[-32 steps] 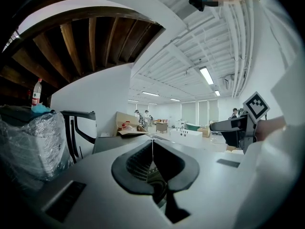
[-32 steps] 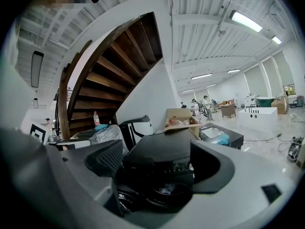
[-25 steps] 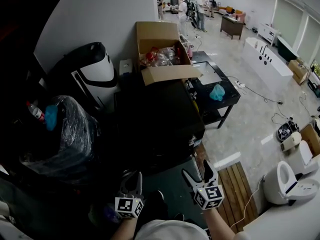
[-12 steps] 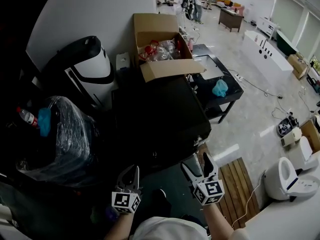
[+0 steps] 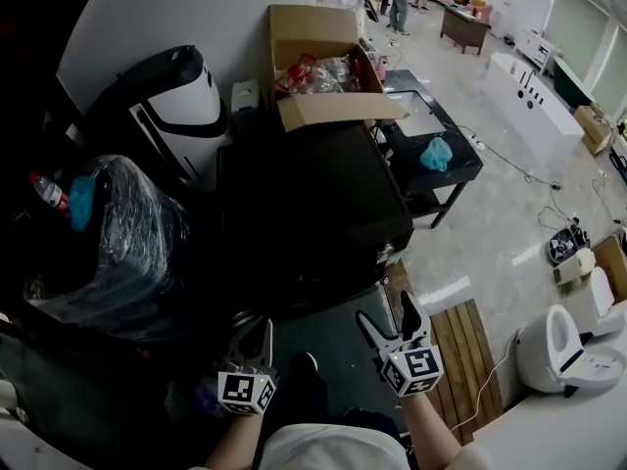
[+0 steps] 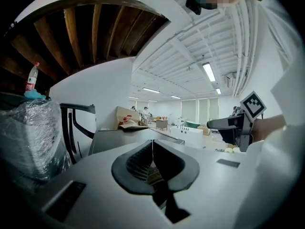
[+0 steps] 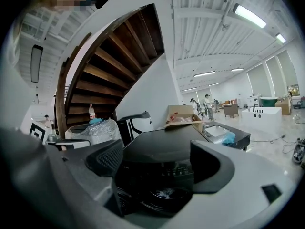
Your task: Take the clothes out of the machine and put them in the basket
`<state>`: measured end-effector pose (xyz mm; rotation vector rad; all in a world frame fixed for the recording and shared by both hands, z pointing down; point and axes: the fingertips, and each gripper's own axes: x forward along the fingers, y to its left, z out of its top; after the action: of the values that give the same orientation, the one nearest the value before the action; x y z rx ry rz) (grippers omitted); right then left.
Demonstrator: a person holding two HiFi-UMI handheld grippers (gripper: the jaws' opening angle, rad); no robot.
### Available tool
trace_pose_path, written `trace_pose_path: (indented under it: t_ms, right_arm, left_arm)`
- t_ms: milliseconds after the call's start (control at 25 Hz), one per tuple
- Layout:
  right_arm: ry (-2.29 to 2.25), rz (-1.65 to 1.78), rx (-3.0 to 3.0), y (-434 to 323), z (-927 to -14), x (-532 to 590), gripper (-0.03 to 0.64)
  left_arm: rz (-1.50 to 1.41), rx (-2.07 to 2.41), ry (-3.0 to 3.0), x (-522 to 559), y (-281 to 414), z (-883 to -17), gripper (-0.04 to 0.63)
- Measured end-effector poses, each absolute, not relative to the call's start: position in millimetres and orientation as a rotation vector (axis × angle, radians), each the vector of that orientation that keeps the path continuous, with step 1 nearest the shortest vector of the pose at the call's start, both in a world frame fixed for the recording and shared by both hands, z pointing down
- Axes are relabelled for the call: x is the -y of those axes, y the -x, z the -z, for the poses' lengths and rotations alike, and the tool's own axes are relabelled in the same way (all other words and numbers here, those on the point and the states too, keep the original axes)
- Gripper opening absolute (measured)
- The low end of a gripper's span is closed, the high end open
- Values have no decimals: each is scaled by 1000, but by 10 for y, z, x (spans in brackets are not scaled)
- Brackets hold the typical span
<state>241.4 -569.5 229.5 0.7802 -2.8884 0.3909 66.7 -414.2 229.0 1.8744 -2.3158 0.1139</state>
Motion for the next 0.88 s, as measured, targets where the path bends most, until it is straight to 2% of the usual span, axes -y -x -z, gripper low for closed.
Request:
trace_pose_path:
  t_ms: [880]
  right_arm:
    - [-690,-300,2975,-2089,-3329,5825,436]
  left_arm:
    - [-21,2421,-1921,4581,-623,-3149,21]
